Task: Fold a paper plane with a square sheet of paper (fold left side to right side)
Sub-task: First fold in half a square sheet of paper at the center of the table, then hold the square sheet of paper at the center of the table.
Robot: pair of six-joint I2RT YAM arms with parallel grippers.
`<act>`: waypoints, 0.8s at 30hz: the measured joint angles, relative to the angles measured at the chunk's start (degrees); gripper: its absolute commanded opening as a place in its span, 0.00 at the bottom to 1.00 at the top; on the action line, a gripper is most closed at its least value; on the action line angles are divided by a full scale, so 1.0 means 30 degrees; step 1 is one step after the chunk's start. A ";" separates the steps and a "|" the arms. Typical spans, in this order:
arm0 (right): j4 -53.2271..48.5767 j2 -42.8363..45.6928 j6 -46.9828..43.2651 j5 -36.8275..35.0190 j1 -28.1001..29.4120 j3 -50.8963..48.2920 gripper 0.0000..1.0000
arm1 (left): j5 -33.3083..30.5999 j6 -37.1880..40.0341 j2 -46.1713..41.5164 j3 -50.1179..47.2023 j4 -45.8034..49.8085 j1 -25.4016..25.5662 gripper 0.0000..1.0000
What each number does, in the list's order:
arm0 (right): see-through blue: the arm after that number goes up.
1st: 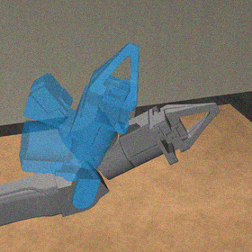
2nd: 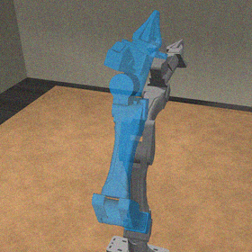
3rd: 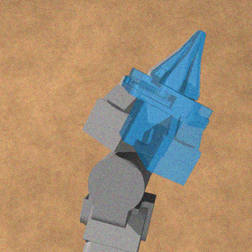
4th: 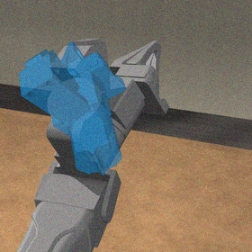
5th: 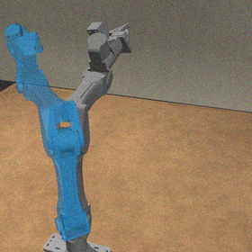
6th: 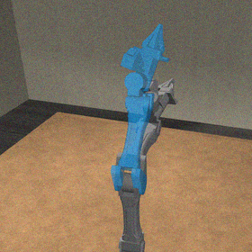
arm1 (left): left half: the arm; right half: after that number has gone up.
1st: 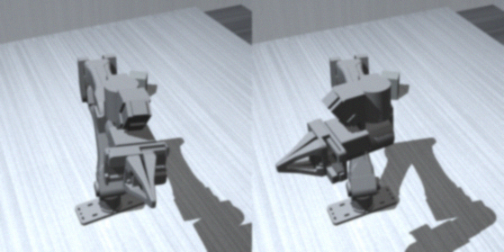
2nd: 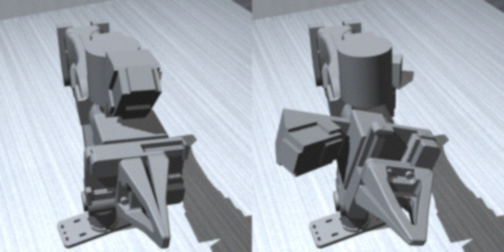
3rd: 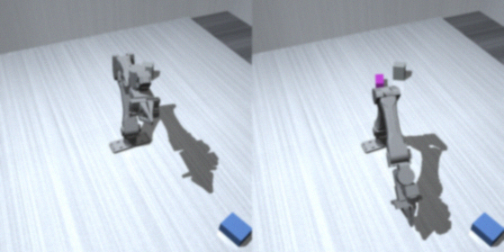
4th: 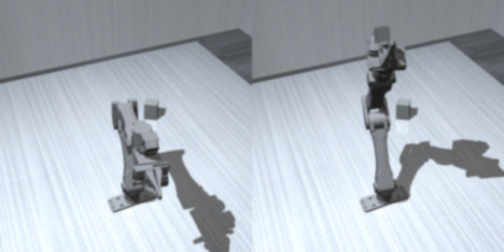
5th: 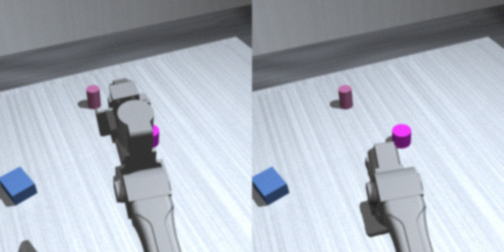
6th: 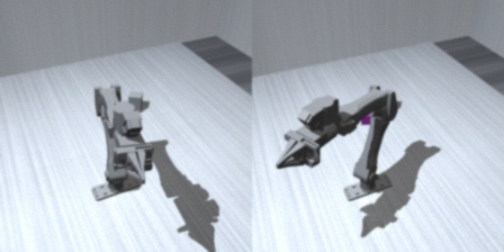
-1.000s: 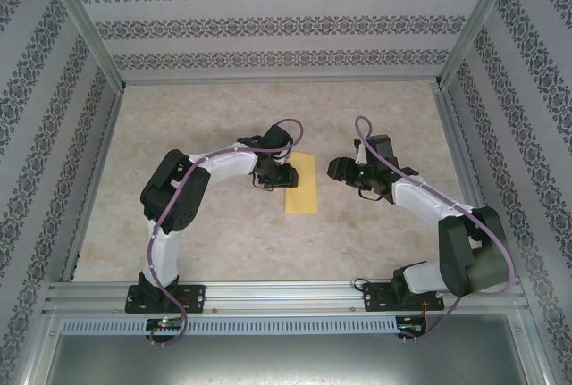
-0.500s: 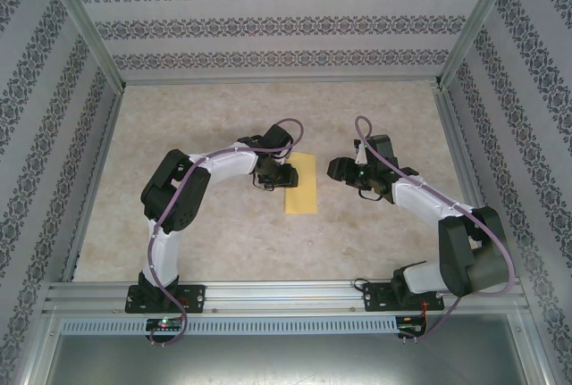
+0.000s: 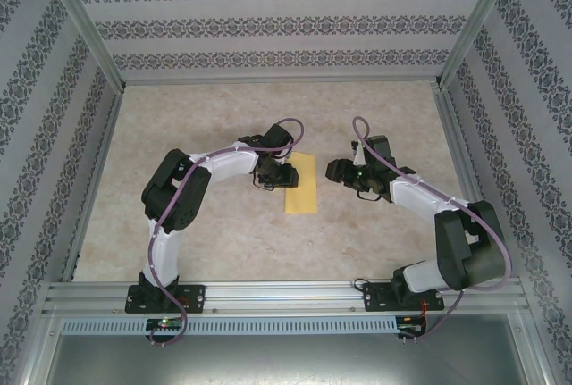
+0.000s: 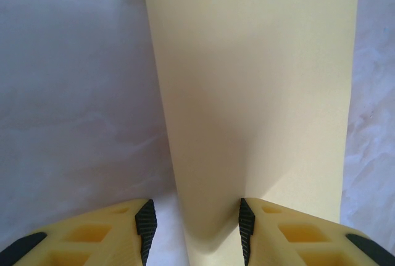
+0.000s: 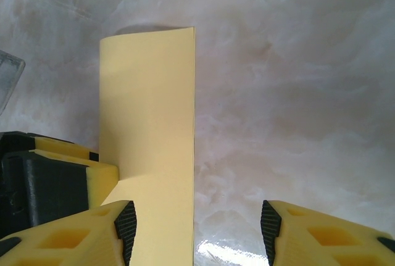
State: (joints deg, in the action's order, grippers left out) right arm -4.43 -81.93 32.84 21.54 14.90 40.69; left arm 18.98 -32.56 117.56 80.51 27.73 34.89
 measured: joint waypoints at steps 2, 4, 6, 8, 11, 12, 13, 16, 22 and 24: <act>-0.0007 -0.0153 0.0022 0.0073 0.0117 0.0007 0.55 | 0.0000 0.0007 0.0036 0.0051 0.0058 0.0000 0.45; 0.0029 -0.0328 0.0073 0.0160 0.0248 0.0022 0.51 | 0.0000 0.0000 0.0036 0.0051 0.0066 0.0000 0.45; 0.0073 -0.0576 0.0102 0.0291 0.0379 0.0058 0.47 | 0.0000 0.0007 0.0036 0.0051 0.0066 0.0000 0.45; 0.0153 -0.0962 0.0211 0.0503 0.0481 0.0204 0.41 | 0.0000 0.0000 0.0036 0.0051 0.0066 0.0000 0.45; 0.0335 -0.1545 0.0430 0.0765 0.0743 0.0401 0.30 | 0.0000 0.0007 0.0036 0.0051 0.0073 0.0000 0.45; 0.0364 -0.1712 0.0430 0.0852 0.0772 0.0474 0.27 | -0.0007 0.0007 0.0036 0.0051 0.0073 0.0000 0.45; 0.0401 -0.1945 0.0495 0.0984 0.0896 0.0583 0.24 | 0.0000 0.0007 0.0036 0.0051 0.0066 0.0000 0.45; 0.0430 -0.2586 0.0561 0.1217 0.1231 0.0940 0.16 | 0.0000 0.0000 0.0051 0.0073 0.0080 0.0000 0.45; 0.0495 -0.3861 0.0634 0.1566 0.1756 0.1559 0.12 | 0.0000 0.0007 0.0051 0.0087 0.0117 0.0000 0.45; 0.0488 -0.4218 0.0634 0.1632 0.1887 0.1727 0.12 | 0.0000 0.0007 0.0051 0.0087 0.0117 0.0000 0.45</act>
State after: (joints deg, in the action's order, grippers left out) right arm -2.96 -94.59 34.74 26.44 20.56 45.87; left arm 18.98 -32.53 117.71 80.77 28.08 34.89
